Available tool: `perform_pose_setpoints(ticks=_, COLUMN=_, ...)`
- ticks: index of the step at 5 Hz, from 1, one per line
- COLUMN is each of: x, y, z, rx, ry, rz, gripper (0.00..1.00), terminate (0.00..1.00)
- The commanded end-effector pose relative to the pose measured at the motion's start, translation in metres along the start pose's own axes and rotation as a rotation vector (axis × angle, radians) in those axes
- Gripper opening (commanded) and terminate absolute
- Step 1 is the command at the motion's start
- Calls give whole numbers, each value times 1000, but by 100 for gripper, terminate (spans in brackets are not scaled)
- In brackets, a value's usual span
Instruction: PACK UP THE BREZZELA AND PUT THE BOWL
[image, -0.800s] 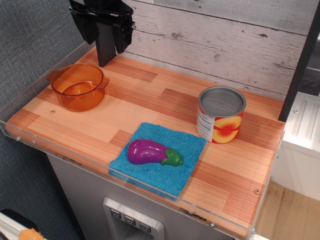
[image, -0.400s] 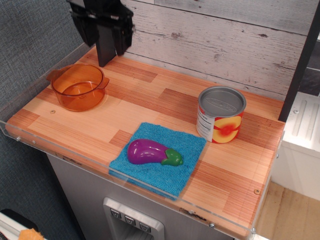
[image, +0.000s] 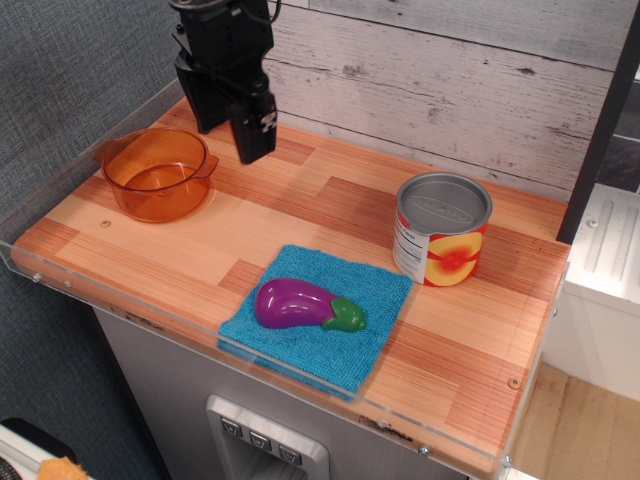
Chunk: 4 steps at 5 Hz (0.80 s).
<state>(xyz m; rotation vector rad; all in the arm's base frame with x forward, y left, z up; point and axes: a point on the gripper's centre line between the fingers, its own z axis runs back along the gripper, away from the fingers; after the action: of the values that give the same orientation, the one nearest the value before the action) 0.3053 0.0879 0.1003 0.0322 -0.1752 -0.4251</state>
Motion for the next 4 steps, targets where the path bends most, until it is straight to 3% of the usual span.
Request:
perform_pose_setpoints(ticks=1, x=-20, y=-49, z=16, rx=-91, ry=46, rz=-489, gripper=100, terminate=0)
perform_pose_setpoints(ticks=2, x=-32, y=-69, z=9, rx=-111, ry=88, rz=-642, gripper=100, terminate=0)
perform_pose_setpoints(ticks=3, x=-36, y=-86, z=-4, rx=-82, ry=147, rz=-740, gripper=100, terminate=0)
perform_pose_setpoints(ticks=4, x=-32, y=-95, z=-16, rx=-100, ry=139, rz=-748, gripper=100, terminate=0)
